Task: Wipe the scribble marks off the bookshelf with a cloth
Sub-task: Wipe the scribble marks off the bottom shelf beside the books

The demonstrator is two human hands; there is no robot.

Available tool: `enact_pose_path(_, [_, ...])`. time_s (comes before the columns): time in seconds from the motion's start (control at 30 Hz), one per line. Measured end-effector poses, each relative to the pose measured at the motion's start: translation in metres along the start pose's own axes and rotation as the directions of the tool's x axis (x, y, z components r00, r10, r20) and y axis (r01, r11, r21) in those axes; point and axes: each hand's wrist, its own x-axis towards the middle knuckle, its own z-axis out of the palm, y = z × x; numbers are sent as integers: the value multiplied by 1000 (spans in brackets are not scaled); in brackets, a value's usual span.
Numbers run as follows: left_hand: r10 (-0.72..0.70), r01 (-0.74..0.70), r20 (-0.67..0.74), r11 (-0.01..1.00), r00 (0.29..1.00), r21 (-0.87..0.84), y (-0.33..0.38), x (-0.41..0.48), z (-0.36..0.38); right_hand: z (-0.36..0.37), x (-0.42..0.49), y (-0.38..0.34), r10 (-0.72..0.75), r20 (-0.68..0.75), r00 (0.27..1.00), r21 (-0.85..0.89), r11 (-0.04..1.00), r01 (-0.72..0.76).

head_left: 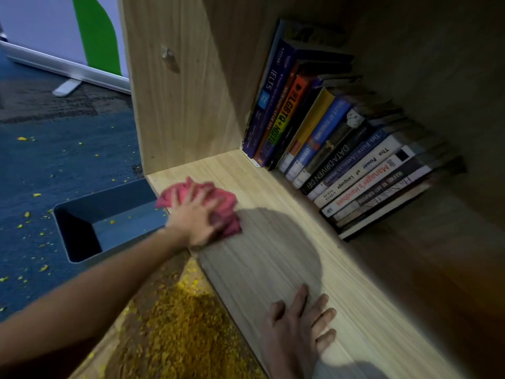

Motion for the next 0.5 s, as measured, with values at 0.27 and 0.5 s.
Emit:
enact_pose_path(0.27, [-265, 265, -30, 964, 964, 1, 14, 14, 5, -10, 17, -5, 50, -111, 993, 55, 998, -44])
enact_pose_path(0.5, [112, -99, 75, 982, 991, -162, 116, -87, 34, -31, 13, 4, 155, -138, 978, 510, 858, -64])
